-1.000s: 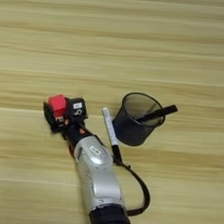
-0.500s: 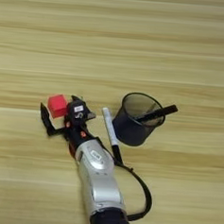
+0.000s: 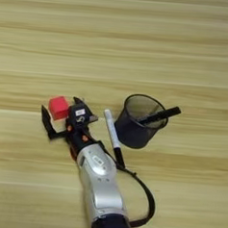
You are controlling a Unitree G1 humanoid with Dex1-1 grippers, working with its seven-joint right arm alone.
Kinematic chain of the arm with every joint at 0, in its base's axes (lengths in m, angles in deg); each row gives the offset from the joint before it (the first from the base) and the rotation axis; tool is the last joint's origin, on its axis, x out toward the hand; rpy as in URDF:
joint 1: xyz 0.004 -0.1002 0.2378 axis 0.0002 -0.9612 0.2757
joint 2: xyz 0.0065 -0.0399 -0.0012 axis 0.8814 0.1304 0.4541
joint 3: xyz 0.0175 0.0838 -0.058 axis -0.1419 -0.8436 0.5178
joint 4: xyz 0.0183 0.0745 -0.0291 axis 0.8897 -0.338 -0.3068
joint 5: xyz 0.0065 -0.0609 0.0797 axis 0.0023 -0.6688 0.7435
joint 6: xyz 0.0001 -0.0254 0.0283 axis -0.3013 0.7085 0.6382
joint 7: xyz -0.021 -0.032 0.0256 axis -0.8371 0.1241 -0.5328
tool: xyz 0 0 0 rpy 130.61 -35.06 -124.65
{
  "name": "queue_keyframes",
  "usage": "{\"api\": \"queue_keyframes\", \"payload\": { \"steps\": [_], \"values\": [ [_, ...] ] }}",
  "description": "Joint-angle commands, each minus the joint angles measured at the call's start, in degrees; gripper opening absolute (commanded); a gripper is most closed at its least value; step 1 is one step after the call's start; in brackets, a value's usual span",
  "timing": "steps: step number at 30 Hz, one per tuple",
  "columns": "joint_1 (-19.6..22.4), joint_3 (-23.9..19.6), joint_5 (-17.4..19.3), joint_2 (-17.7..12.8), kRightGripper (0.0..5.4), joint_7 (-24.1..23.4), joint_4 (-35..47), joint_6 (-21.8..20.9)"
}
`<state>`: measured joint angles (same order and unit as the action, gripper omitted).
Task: Move the objects on the table
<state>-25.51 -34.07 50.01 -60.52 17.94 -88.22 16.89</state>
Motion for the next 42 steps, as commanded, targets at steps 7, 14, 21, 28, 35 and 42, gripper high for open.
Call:
{"api": "queue_keyframes", "payload": {
  "steps": [7, 14, 21, 28, 35, 42],
  "values": [
    [2.2, -0.2, 0.1, 0.2, 5.36, -0.5, 2.7, -2.8],
    [2.3, -0.4, 0.1, 0.3, 5.36, -0.8, 2.3, -4.8],
    [2.8, -0.9, 0.3, 0.0, 5.36, -0.9, 1.6, -6.2],
    [3.1, -1.0, 0.2, -0.1, 5.36, -0.8, 0.9, -7.1],
    [2.7, -0.9, 0.4, -0.1, 5.36, -0.7, 3.0, -6.2],
    [0.6, -0.4, 1.1, 0.2, 5.36, -1.1, 10.0, -2.8]
  ]
}}
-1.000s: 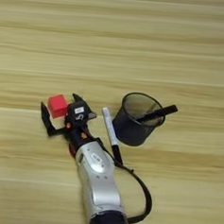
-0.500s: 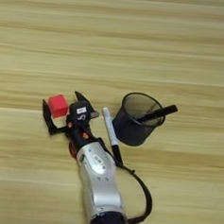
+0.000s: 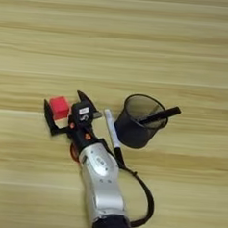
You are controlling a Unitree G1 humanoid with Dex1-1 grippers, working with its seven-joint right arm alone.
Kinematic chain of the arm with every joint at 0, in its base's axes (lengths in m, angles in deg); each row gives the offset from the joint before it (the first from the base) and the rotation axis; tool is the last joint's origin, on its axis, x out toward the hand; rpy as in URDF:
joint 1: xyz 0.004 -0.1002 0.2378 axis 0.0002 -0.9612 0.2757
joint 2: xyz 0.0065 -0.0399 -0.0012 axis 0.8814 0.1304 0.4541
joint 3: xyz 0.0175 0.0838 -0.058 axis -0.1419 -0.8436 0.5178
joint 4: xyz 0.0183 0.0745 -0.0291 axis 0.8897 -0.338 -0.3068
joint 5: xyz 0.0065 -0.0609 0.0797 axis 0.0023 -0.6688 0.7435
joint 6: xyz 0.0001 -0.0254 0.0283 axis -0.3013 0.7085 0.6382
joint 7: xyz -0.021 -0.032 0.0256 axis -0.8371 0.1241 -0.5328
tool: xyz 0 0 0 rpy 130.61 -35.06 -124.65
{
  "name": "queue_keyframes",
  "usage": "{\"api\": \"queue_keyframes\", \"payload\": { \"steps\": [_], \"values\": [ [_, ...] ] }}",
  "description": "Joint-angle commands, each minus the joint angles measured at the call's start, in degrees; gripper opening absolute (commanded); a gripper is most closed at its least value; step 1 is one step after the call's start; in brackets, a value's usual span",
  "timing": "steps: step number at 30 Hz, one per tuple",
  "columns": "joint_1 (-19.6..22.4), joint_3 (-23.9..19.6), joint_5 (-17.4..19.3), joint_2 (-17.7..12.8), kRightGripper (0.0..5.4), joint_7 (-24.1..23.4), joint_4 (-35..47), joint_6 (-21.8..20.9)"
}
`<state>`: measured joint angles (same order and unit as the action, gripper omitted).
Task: Move the objects on the table
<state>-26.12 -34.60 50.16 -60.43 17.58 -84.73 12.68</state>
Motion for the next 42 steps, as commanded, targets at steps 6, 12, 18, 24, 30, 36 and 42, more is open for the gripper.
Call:
{"api": "queue_keyframes", "payload": {
  "steps": [6, 12, 18, 24, 30, 36, 42],
  "values": [
    [-2.2, 1.2, 0.9, 0.5, 5.36, -1.3, 14.2, 5.5],
    [-5.8, 1.6, 0.8, -0.2, 5.36, -1.6, 19.8, 8.7],
    [-10.0, 1.1, 0.7, -1.4, 5.36, -1.8, 25.3, 10.7],
    [-14.7, 0.7, 0.8, -2.6, 5.36, -1.7, 28.8, 11.7],
    [-19.1, -0.3, 1.4, -3.7, 5.36, -1.5, 30.9, 11.8],
    [-22.7, -1.7, 1.8, -3.4, 5.36, -2.8, 32.9, 11.4],
    [-25.0, -2.1, 0.2, -2.3, 5.36, -5.1, 32.9, 9.4]
  ]
}}
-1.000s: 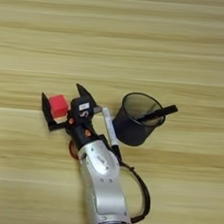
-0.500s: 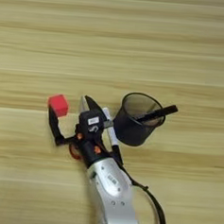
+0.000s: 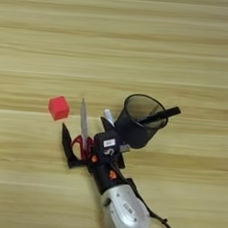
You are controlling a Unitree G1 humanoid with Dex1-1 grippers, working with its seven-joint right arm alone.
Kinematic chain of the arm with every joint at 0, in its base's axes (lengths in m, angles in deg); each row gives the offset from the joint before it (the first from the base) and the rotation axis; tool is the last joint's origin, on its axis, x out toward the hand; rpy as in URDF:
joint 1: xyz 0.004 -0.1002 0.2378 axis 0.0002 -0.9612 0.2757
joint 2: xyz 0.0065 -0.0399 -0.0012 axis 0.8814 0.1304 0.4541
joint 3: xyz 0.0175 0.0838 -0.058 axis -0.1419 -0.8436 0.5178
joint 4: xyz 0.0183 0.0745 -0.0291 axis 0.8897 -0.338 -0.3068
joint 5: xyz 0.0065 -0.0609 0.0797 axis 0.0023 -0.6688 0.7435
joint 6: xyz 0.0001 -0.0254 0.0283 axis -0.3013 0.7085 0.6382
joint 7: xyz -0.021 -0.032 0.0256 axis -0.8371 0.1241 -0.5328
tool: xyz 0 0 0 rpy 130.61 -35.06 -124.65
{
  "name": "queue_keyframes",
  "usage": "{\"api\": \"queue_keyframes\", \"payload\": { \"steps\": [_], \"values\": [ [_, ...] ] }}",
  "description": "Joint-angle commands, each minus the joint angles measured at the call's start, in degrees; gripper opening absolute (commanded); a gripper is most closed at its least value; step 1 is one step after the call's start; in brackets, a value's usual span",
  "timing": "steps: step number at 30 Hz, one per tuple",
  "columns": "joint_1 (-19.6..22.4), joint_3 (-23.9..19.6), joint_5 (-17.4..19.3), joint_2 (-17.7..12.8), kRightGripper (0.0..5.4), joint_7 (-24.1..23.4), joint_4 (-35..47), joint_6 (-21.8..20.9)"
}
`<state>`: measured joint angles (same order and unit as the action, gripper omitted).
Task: Move the objects on the table
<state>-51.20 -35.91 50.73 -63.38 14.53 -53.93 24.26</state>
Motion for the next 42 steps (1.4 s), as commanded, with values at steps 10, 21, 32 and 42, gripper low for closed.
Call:
{"api": "queue_keyframes", "payload": {
  "steps": [10, 21, 32, 42],
  "values": [
    [-2.7, -2.2, -2.4, 1.8, 5.36, -5.1, -0.9, -7.5],
    [-3.3, -5.5, -0.7, 2.2, 5.36, -6.9, -2.9, -7.0],
    [-2.4, -8.6, 0.2, 2.3, 5.36, -8.3, -3.6, -4.6],
    [-1.6, -9.9, 0.5, 2.3, 5.36, -9.2, -4.6, -1.8]
  ]
}}
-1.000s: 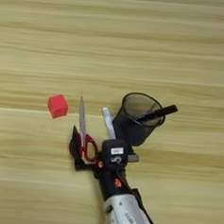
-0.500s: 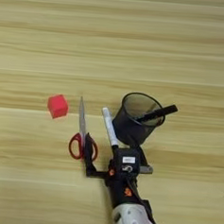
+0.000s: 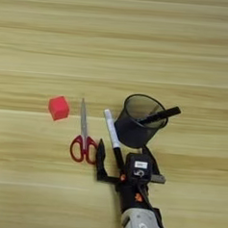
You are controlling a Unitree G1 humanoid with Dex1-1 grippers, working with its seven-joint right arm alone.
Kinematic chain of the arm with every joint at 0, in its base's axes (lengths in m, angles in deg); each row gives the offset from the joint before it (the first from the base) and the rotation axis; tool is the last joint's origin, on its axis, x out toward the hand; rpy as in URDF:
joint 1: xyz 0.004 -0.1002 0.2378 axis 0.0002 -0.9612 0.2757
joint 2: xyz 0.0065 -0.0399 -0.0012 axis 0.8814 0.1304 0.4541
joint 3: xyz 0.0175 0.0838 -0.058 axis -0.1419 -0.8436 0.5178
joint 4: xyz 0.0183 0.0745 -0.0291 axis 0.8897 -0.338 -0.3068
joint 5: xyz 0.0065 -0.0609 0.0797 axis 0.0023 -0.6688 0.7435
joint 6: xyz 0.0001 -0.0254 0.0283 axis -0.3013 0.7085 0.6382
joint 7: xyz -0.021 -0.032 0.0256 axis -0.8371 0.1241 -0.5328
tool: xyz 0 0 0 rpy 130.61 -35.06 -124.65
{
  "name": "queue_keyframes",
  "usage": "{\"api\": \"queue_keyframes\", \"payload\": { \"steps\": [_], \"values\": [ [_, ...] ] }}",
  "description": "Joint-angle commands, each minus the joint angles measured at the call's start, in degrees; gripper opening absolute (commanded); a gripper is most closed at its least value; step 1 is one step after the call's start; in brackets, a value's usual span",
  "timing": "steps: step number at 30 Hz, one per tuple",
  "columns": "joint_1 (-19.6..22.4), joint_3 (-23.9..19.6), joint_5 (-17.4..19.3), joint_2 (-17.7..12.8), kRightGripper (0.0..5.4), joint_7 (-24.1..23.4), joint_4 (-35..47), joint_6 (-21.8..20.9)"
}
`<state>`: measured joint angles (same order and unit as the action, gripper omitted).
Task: Move the objects on the table
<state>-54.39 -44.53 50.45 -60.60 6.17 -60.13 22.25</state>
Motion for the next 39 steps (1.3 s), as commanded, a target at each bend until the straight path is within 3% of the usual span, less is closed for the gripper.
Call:
{"api": "queue_keyframes", "payload": {
  "steps": [1, 31, 39],
  "values": [
    [1.6, -1.4, 0.8, -0.5, 5.36, -0.9, 1.6, 0.6],
    [2.7, -1.8, 0.0, -0.6, 5.36, -2.0, -0.5, 5.7],
    [3.2, -1.4, 0.6, -0.6, 4.34, -1.3, -2.1, 7.6]
  ]
}}
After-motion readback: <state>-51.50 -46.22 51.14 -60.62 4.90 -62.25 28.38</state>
